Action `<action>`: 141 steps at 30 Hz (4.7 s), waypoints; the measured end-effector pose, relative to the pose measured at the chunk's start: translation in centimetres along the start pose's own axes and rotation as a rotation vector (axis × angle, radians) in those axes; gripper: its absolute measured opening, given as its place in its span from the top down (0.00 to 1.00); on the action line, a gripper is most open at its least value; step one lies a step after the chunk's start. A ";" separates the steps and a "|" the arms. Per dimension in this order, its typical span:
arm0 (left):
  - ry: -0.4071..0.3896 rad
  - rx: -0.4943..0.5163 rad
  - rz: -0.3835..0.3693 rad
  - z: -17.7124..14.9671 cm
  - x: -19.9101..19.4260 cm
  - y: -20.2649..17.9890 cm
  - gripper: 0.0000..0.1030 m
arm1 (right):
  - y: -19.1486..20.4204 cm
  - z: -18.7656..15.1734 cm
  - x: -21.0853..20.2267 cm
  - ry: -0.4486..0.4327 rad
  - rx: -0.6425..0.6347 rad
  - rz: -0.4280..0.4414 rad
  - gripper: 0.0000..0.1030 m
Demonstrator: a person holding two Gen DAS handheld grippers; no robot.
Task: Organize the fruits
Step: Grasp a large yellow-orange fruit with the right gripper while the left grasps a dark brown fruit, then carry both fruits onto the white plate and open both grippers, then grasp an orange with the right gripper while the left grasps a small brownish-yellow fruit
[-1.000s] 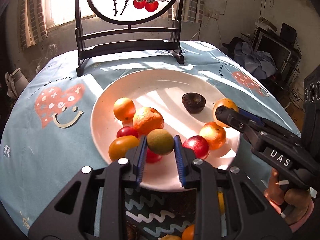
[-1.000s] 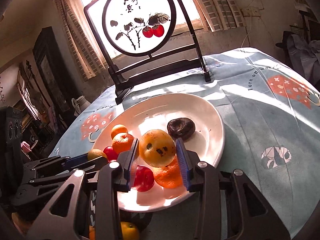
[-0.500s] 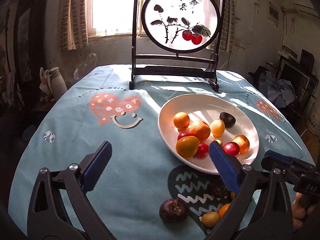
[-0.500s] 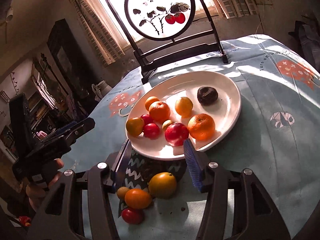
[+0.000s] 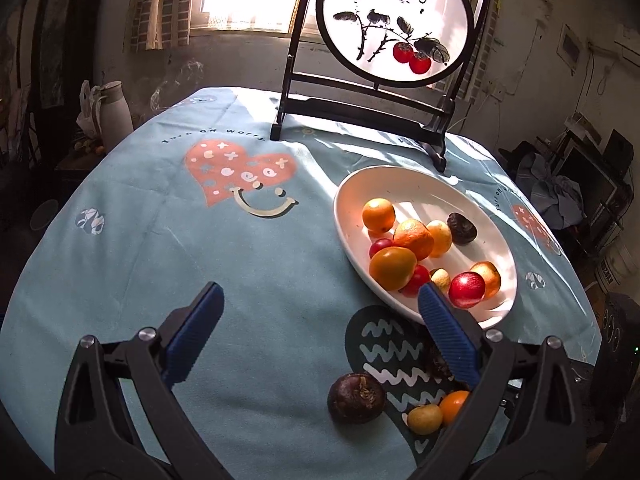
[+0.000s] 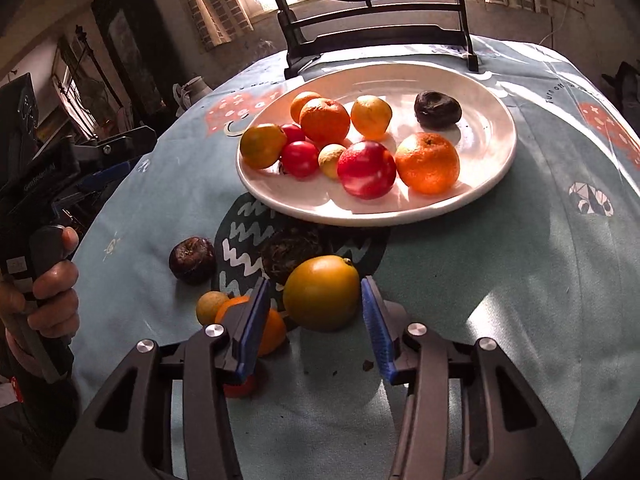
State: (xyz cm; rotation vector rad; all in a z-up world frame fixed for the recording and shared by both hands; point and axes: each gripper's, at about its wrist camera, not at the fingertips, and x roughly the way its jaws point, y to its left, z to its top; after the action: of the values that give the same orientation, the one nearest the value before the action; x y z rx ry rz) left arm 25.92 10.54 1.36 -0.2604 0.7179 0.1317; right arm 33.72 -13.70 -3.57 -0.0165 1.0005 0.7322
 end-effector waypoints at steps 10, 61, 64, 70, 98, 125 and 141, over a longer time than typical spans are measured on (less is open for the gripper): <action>0.043 0.069 -0.052 0.0 0.0 -0.2 0.04 | 0.1 -0.2 0.3 0.021 -0.016 0.004 0.61; 0.199 0.505 -0.148 -7.2 2.0 -4.2 0.57 | -1.4 0.9 -4.2 -0.161 0.084 0.141 0.61; 0.134 0.472 -0.186 -6.3 0.5 -4.7 0.57 | -1.0 0.9 -4.6 -0.194 0.069 0.150 0.61; -0.012 0.363 -0.248 -1.8 -0.3 -7.3 0.57 | -2.3 2.8 -6.6 -0.408 0.093 0.046 0.61; -0.052 0.080 0.050 -0.7 0.8 -3.1 0.02 | 0.3 2.0 -4.0 -0.178 0.007 0.146 0.46; -0.091 0.121 0.084 -1.1 -1.3 -3.3 0.02 | 2.5 -0.7 1.1 0.080 -0.076 0.158 0.59; 0.110 0.355 -0.199 -4.5 -0.1 -6.5 0.05 | -3.5 1.2 -4.7 -0.165 0.174 0.141 0.60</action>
State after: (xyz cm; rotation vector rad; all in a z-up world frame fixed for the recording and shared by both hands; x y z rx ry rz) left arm 24.32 2.99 -0.60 0.0022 0.8066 -0.2000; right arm 35.07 -18.57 -0.38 0.2635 0.9105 0.7597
